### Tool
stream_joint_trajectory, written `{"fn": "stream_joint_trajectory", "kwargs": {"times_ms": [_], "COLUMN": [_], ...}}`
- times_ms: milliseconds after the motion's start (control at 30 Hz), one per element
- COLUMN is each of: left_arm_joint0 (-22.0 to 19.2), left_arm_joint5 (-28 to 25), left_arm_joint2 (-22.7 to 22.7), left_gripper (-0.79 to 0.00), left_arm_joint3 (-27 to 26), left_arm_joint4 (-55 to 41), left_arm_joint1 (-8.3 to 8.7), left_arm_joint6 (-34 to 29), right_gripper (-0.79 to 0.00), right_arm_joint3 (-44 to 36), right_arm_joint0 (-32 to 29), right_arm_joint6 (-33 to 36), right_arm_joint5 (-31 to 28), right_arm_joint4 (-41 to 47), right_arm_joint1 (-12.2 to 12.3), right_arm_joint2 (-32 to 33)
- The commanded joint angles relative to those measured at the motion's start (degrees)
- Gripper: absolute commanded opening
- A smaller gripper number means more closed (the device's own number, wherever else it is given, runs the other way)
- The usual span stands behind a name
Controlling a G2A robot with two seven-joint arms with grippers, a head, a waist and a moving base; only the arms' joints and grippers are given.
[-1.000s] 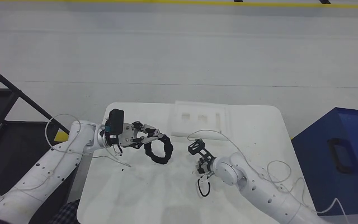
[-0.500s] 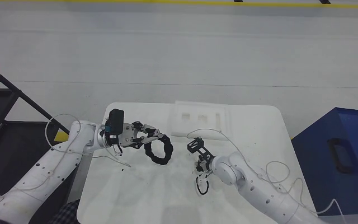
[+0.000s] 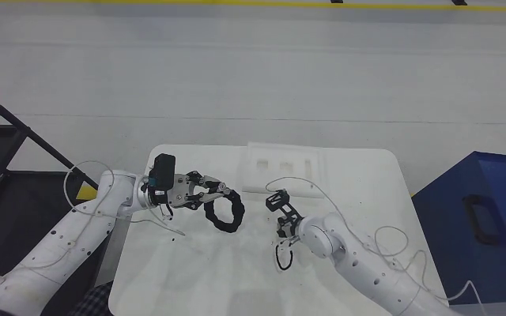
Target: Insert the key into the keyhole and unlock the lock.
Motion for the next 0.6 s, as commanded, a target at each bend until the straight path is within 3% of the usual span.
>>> {"fn": "stream_joint_trajectory", "kwargs": {"times_ms": [0,300,567], "left_arm_joint0": [0.00,0.00,0.00], "left_arm_joint5": [0.00,0.00,0.00], "left_arm_joint2": [0.00,0.00,0.00], "left_gripper": [-0.785,-0.785,-0.785], "left_arm_joint3": [0.00,0.00,0.00], "left_arm_joint4": [0.00,0.00,0.00], "left_arm_joint1": [0.00,0.00,0.00], "left_arm_joint6": [0.00,0.00,0.00], "right_gripper": [-0.785,-0.785,-0.785], "right_arm_joint3": [-1.62,-10.79,-6.87], "right_arm_joint0": [-0.45,-2.72,1.25], "right_arm_joint6": [1.02,7.63,11.09], "right_arm_joint5": [-0.16,-0.55,-1.72], "right_arm_joint4": [1.60,8.29,12.08], "right_arm_joint1": [0.33,3.10,3.61], "right_arm_joint2": [1.77,14.81,20.23]}}
